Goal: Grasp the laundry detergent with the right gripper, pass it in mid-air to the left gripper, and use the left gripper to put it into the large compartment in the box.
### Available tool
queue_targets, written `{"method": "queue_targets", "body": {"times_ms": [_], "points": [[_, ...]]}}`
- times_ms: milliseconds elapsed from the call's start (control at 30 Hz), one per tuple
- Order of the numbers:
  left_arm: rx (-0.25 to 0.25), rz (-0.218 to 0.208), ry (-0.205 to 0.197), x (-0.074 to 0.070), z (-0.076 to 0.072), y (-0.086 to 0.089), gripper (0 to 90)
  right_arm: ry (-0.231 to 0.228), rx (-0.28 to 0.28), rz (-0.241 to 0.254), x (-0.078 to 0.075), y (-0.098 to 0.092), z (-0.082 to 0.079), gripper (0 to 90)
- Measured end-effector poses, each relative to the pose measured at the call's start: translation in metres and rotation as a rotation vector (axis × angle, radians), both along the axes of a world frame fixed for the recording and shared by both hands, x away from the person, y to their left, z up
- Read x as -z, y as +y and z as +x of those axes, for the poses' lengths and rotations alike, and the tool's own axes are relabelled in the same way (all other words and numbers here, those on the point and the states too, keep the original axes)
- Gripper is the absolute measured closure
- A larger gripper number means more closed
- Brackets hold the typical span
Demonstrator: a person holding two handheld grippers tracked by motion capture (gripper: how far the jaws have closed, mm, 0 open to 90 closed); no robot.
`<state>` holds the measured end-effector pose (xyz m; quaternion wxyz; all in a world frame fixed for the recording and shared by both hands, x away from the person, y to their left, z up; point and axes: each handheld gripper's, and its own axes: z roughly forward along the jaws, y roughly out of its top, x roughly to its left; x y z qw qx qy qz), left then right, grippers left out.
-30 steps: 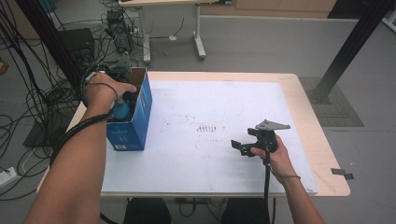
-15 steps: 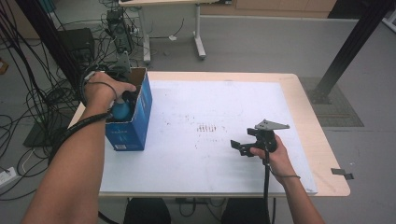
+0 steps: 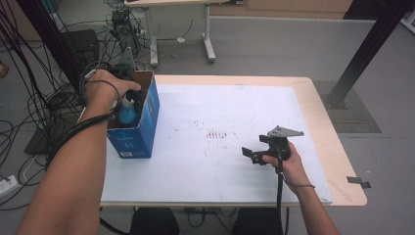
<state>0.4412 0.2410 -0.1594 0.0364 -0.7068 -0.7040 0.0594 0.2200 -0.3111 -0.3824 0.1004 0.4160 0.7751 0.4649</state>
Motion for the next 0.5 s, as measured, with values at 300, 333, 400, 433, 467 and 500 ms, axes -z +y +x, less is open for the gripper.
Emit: {"method": "queue_targets", "body": {"times_ms": [300, 333, 400, 433, 467, 500], "points": [[-0.001, -0.016, 0.001, -0.008, -0.001, 0.003, 33.9, -0.002, -0.001, -0.001, 0.000, -0.001, -0.001, 4.7], [0.000, -0.008, -0.002, -0.011, -0.002, 0.002, 34.0, -0.002, 0.000, 0.000, -0.001, -0.001, -0.001, 4.7], [0.000, -0.004, -0.006, -0.011, -0.002, 0.001, 32.7, -0.003, -0.001, 0.000, -0.001, -0.001, -0.001, 4.7], [0.002, 0.004, -0.007, -0.014, -0.002, 0.000, 32.7, -0.003, -0.001, 0.000, -0.001, -0.001, -0.001, 4.7], [0.004, 0.006, -0.015, -0.015, -0.003, 0.000, 32.3, -0.003, 0.000, 0.000, -0.001, -0.001, -0.002, 4.7], [0.006, 0.009, -0.014, -0.017, -0.003, -0.001, 32.3, -0.005, 0.000, 0.000, -0.001, -0.001, -0.002, 4.7]]}}
